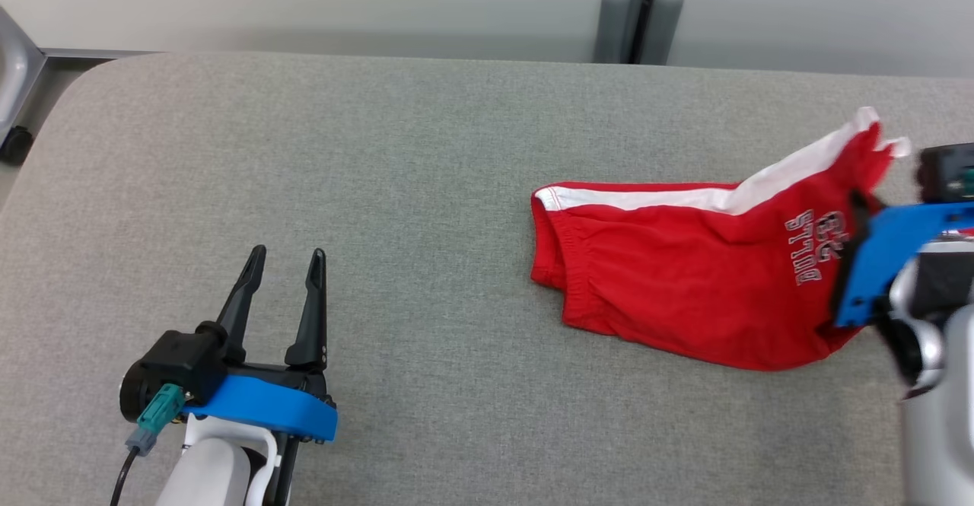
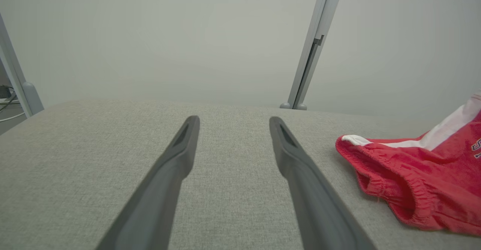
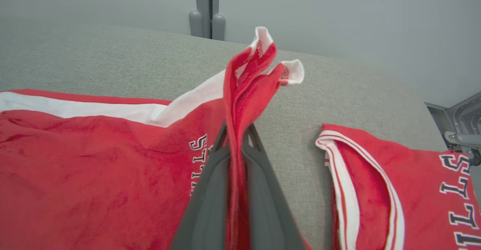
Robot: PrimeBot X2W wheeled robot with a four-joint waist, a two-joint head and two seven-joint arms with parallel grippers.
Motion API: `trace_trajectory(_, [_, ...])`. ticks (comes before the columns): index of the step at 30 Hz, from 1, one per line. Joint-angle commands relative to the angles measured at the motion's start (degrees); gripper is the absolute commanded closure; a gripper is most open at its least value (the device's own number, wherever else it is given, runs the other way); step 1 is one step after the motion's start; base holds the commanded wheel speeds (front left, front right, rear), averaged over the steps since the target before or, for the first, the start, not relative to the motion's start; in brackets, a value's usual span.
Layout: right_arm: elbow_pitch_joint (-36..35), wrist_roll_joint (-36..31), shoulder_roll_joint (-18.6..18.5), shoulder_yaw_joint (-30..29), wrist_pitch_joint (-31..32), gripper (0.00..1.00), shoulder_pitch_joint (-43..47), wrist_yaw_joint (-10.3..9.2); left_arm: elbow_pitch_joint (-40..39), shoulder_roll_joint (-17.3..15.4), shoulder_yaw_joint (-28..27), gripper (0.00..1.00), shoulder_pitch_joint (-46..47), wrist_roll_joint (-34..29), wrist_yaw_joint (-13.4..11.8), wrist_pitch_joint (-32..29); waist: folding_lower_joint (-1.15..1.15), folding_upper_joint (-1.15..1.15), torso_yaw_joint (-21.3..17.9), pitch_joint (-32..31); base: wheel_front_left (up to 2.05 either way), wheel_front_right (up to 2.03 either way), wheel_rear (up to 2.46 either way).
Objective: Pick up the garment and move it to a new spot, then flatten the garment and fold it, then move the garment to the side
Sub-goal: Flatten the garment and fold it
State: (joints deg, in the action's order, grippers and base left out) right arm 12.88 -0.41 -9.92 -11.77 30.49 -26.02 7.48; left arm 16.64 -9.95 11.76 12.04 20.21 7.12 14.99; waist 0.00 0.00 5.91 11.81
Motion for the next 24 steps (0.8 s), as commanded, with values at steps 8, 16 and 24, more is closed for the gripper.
trace_trajectory(8, [-2.55,4.39,6.00,12.41,5.71,1.00,-1.61,0.03,-0.03,0.37,1.97,0.00,0.96,0.96,0.51,0.25,0.00,0.00,2.41,0.12,0.00,0.00,0.00])
trace_trajectory(16, [8.40,9.34,6.98,22.32,4.87,1.00,-7.35,0.03,-0.09,1.55,3.61,0.00,1.82,0.96,0.47,0.25,0.00,0.00,4.86,1.80,0.00,0.00,0.00])
trace_trajectory(24, [16.79,16.87,6.99,26.77,-0.66,0.00,-12.25,0.03,0.51,1.63,4.48,0.00,2.69,1.76,0.48,0.25,0.00,0.00,5.19,2.03,0.00,0.00,0.00])
